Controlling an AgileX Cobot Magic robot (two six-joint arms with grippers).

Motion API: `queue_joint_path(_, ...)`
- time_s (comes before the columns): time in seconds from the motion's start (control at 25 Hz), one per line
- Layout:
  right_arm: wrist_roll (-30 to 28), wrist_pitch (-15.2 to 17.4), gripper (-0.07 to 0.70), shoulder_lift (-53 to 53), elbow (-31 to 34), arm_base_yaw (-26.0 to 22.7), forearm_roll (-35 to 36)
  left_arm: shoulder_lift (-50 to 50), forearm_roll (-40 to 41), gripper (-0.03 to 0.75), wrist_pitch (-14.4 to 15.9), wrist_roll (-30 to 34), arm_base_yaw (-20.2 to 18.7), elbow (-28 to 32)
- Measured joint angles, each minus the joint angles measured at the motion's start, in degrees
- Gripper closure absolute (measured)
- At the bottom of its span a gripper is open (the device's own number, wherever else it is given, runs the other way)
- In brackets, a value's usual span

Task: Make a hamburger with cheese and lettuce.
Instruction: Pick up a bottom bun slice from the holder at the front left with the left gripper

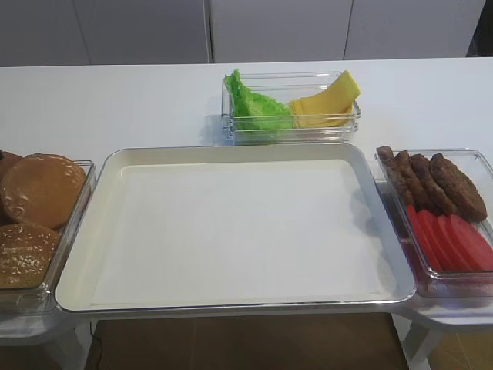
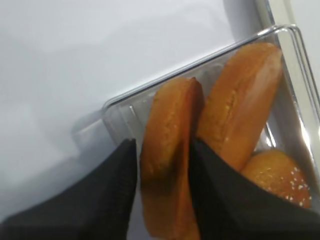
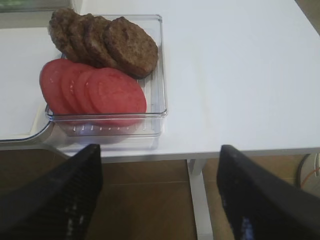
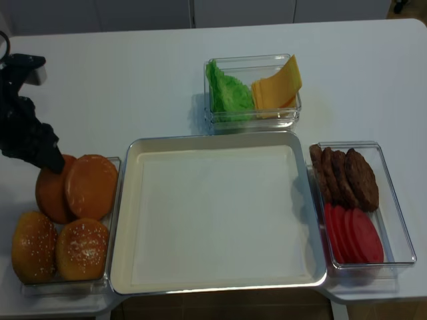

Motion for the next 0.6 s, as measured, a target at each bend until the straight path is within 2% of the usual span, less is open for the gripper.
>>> queue_joint_path(0.16, 0.0, 0.0, 0.071, 0.0, 0.0, 0.0, 0.0, 0.0, 1.0, 0.493, 0.0, 0.0, 0.0, -0.1)
queue_joint_path(0.6, 0.0, 0.0, 0.071, 0.0, 0.0, 0.0, 0.0, 0.0, 1.6, 0.503, 0.0, -0.1, 0.0, -0.1)
